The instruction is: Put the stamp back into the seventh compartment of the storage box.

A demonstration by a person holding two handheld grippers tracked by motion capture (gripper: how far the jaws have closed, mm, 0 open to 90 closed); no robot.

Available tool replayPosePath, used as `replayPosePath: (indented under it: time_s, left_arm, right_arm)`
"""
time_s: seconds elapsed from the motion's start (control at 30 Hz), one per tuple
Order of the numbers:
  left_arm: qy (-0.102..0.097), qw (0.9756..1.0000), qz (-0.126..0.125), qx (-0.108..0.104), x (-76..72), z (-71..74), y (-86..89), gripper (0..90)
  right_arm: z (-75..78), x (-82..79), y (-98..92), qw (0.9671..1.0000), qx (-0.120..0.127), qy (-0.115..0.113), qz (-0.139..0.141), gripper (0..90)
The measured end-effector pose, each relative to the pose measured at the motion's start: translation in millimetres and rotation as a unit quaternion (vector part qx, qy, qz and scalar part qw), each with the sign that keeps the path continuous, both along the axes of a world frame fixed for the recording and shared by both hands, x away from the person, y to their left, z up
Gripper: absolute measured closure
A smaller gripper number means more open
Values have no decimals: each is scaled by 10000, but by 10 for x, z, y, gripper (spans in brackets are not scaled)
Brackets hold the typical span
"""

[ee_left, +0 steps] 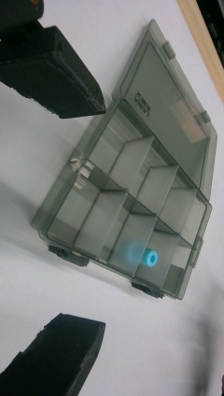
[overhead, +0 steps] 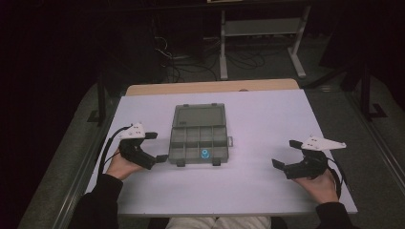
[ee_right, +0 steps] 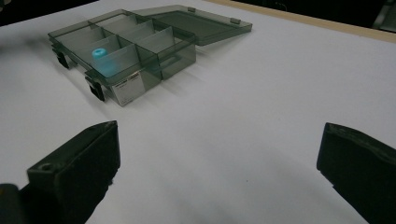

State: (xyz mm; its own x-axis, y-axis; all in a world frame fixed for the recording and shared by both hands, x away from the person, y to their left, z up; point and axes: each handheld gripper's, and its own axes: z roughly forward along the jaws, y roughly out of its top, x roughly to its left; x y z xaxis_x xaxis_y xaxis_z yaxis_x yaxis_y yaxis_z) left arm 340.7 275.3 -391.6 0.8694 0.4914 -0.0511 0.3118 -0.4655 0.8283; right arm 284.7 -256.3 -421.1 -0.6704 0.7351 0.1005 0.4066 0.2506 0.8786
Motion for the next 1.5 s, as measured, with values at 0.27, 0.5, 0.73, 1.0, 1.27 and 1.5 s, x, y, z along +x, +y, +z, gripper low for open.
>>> replayPosePath:
  time_s: [0.27,0.5,0.73,1.0,1.27,1.5]
  left_arm:
    - [-111,9999,115,-60,-53,3,93,0]
    - [-230,9991,332,-141,-110,-19,246,0]
    - [-349,9978,510,-230,-190,-57,413,0]
    - [-473,9949,794,-398,-271,-81,632,0]
    - [-573,9907,1088,-576,-315,-93,795,0]
    - [-598,9872,1304,-695,-372,-115,910,0]
  right_arm:
    - [2,-3,7,10000,-3,-14,14,0]
    - [4,-5,9,10000,3,-16,15,0]
    - [6,-11,10,10000,15,-12,12,0]
    - [4,-11,15,10000,11,-4,18,0]
    - [6,-13,20,10000,1,-6,19,0]
    - [9,-16,17,10000,5,-23,22,0]
